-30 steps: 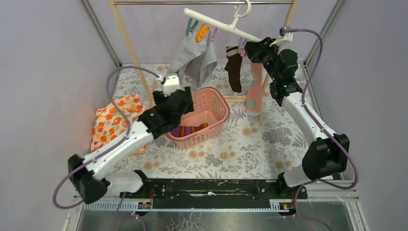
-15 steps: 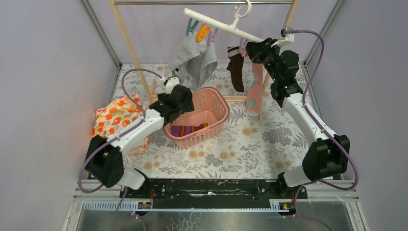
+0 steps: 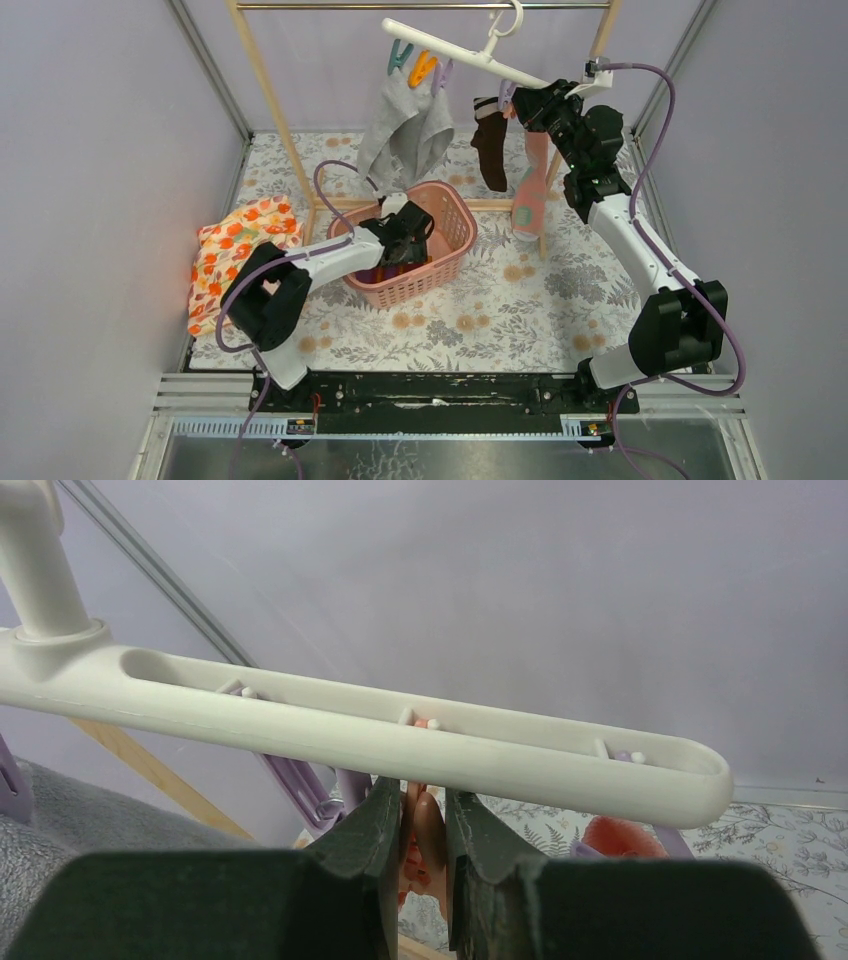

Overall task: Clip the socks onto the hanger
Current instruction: Pick up the sock from the bin.

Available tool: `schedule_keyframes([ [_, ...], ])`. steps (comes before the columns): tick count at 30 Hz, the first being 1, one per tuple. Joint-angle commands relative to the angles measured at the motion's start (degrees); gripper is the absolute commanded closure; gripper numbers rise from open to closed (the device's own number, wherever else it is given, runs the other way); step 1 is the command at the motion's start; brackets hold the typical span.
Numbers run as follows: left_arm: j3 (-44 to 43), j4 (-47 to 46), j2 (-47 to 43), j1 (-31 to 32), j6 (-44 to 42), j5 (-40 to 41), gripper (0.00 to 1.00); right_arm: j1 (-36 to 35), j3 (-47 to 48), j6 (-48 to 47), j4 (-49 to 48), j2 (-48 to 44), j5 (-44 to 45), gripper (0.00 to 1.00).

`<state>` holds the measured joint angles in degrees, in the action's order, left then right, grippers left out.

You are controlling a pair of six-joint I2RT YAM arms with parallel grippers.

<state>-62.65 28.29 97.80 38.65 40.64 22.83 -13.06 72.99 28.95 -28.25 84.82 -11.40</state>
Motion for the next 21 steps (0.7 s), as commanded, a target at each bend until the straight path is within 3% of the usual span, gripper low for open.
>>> schedule_keyframes([
  [1,2.4,-1.4,2.8,1.7,3.0,-4.4,0.01,0.5,-3.2,-0.4,10.2,2.5,-2.6,1.00],
  [5,3.5,-3.0,7.6,2.5,3.6,-7.2,0.06,0.6,-3.6,0.0,9.5,2.5,-3.0,1.00],
  [7,3.5,-3.0,9.5,2.9,3.9,-7.2,0.14,0.7,-3.6,0.0,9.6,2.5,-3.1,1.00],
  [10,3.6,-3.2,10.1,3.3,4.2,-7.2,0.37,1.0,-3.5,-0.2,9.9,2.3,-2.9,1.00],
  [16,3.3,-3.3,7.0,3.5,3.3,-6.4,1.00,1.6,-3.8,0.0,9.7,2.4,-3.3,1.00],
  [21,1.2,-0.9,-0.1,4.0,2.0,-2.4,1.00,1.5,-4.3,0.4,9.2,2.6,-3.8,1.00],
])
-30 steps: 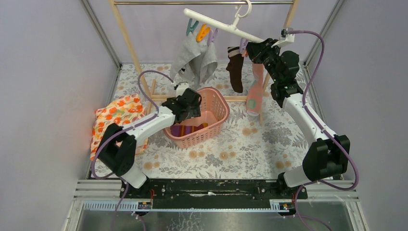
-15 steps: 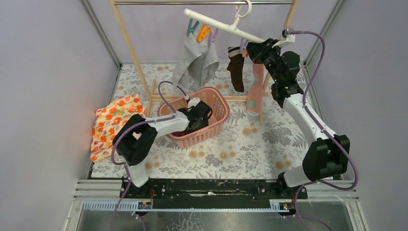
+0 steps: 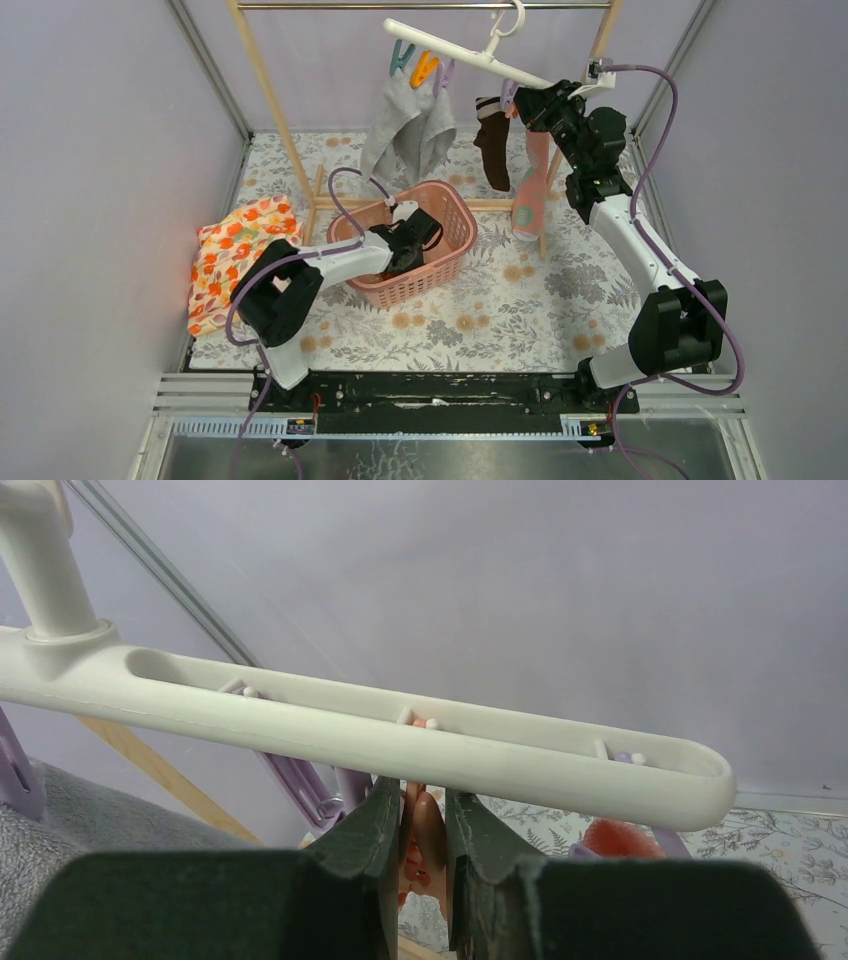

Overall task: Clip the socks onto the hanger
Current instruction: Pick up the sock from the bin.

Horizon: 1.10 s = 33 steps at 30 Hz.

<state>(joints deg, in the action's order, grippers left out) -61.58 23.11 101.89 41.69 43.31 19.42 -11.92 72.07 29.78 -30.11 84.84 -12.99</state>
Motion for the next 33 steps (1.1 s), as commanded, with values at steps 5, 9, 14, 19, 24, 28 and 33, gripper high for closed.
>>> schedule_keyframes([
  [5,0.9,1.4,-14.8,1.1,-2.0,7.8,1.00,0.4,-3.8,0.2,10.3,2.6,-2.8,1.00],
  [9,2.5,-3.7,-22.9,1.1,-5.6,8.7,1.00,0.4,-4.0,0.1,10.4,2.5,-2.8,1.00],
  [14,-0.3,-5.7,-28.9,2.8,-10.2,6.4,1.00,0.4,-4.0,0.1,9.8,2.5,-3.2,1.00],
  [19,-4.6,-6.4,-31.3,4.0,-13.4,-1.5,1.00,0.4,-4.0,0.3,9.6,2.7,-3.6,1.00],
  [24,-6.2,-7.9,-31.5,5.0,-12.5,-7.1,1.00,0.4,-4.3,0.2,9.8,2.2,-3.3,1.00],
  [28,-6.7,-8.0,-30.0,5.9,-12.1,-10.0,1.00,0.4,-4.3,0.2,9.9,2.0,-3.2,1.00],
  [33,-6.8,-8.4,-27.4,7.7,-11.7,-13.3,1.00,0.4,-4.4,0.3,9.8,2.0,-3.4,1.00],
])
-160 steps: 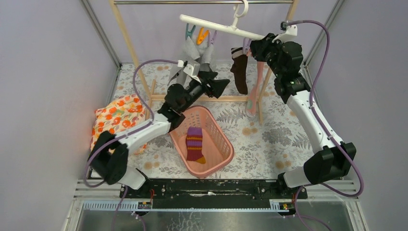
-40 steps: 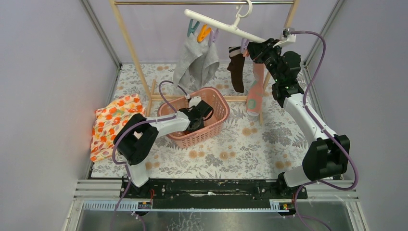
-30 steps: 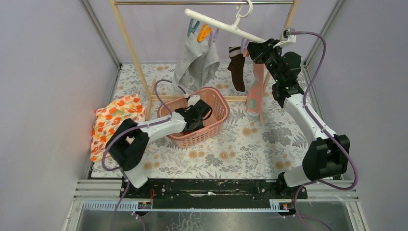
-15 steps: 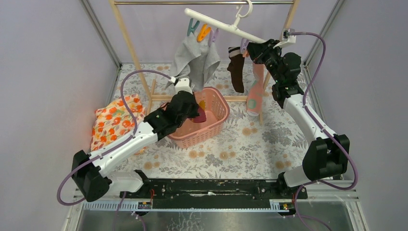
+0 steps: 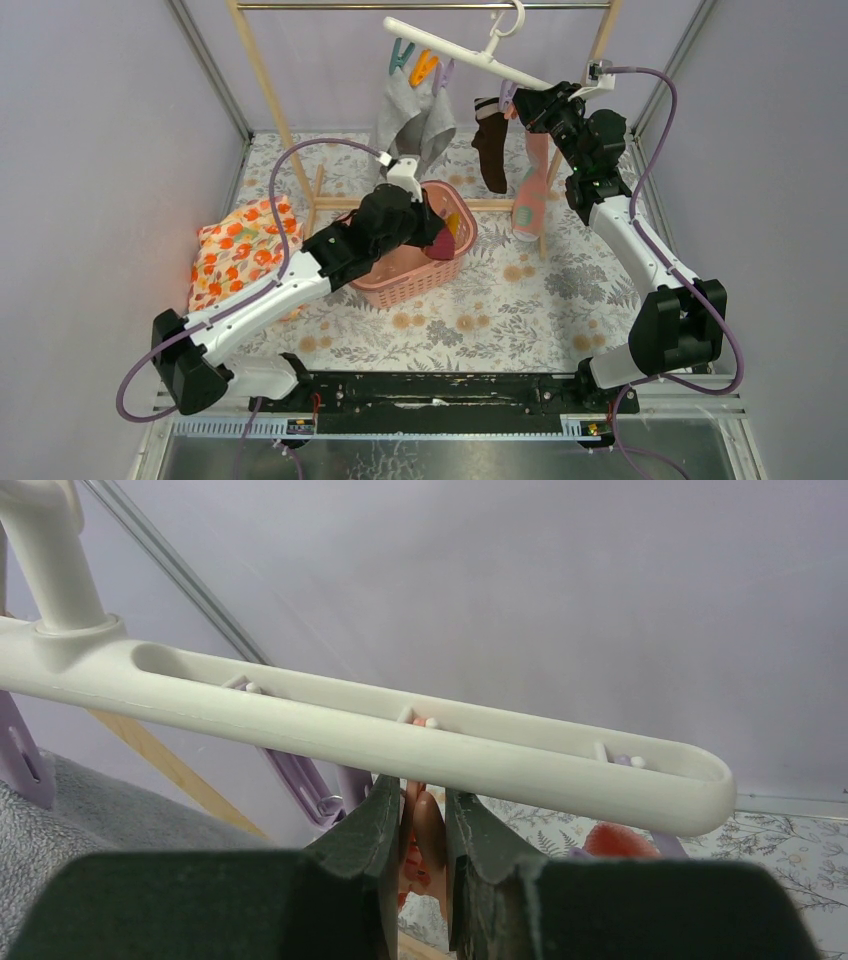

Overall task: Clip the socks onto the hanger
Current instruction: Pick up the sock from the bin, then place the sock at the center of the board.

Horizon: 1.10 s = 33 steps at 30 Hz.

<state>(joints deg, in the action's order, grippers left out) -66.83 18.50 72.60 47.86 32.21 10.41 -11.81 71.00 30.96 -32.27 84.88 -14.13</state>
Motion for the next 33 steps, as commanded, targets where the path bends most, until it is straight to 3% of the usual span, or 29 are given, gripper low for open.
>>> schedule_keyframes([
  [1,-1.6,-4.2,2.2,2.0,-0.6,-4.7,1.00,0.3,-3.4,-0.9,11.9,2.1,-2.3,1.00],
  [14,-6.1,-6.4,8.1,4.3,-1.3,-10.1,1.00,0.5,-4.3,-1.1,12.1,1.7,-1.8,1.00],
  [33,-11.1,0.8,24.2,4.1,-4.3,-1.4,1.00,0.7,-4.8,-0.5,11.2,2.3,-2.8,1.00],
])
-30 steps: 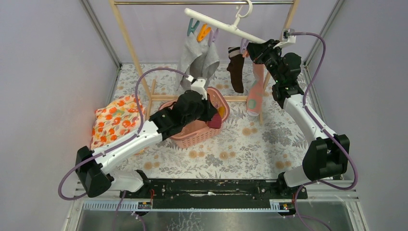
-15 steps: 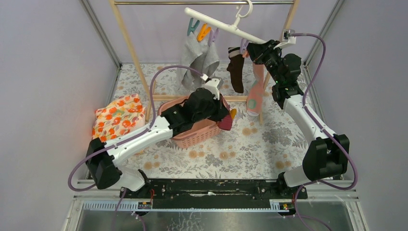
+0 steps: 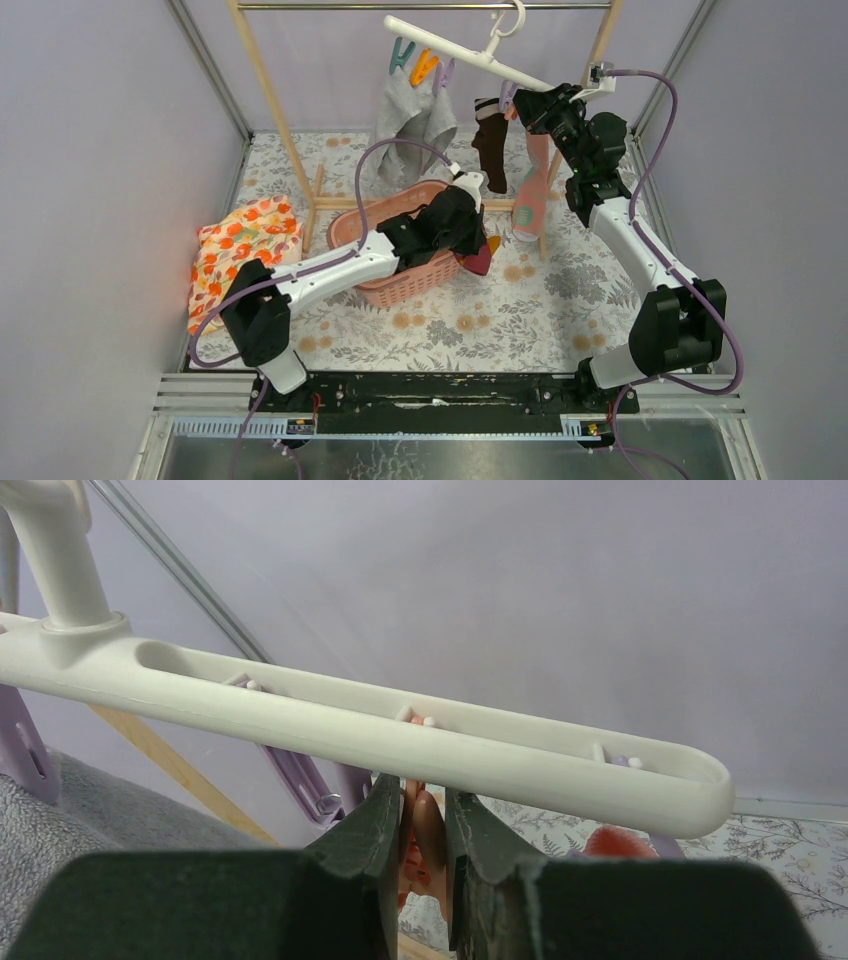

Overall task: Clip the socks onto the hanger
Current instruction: Place the sock at the center of the board.

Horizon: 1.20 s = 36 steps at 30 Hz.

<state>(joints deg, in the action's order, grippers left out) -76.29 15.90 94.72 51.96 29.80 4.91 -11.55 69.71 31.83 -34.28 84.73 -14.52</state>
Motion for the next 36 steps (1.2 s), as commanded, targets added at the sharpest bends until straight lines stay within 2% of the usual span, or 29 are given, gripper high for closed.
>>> schedule_keyframes([
  [1,-1.6,4.7,2.4,0.0,-1.8,5.4,1.00,0.4,-3.5,-1.4,13.3,2.5,-2.4,1.00],
  [5,1.5,8.1,1.7,0.0,-1.0,8.0,1.00,0.6,-3.4,-1.5,13.6,2.2,-2.3,1.00],
  [10,8.2,9.0,-3.5,-0.3,0.8,9.9,1.00,0.9,-3.0,-1.4,13.6,2.3,-2.3,1.00],
  [15,10.0,14.0,-8.9,-0.6,2.0,15.9,1.00,0.9,-3.0,-0.8,13.1,2.8,-3.0,1.00],
  [19,11.1,14.1,-11.3,-2.1,1.5,17.8,1.00,0.9,-3.2,-0.7,12.9,2.7,-3.3,1.00],
  [24,7.9,9.7,-11.6,-0.7,0.7,11.4,1.00,0.9,-3.5,-0.7,13.0,2.4,-3.2,1.00],
  [31,-2.8,7.6,-5.2,6.1,-0.6,8.9,1.00,1.0,-3.1,-1.3,13.9,2.3,-2.6,1.00],
  [36,-2.8,3.2,-1.5,6.3,-1.4,5.5,1.00,1.7,-3.6,-1.3,13.9,1.9,-2.5,1.00],
])
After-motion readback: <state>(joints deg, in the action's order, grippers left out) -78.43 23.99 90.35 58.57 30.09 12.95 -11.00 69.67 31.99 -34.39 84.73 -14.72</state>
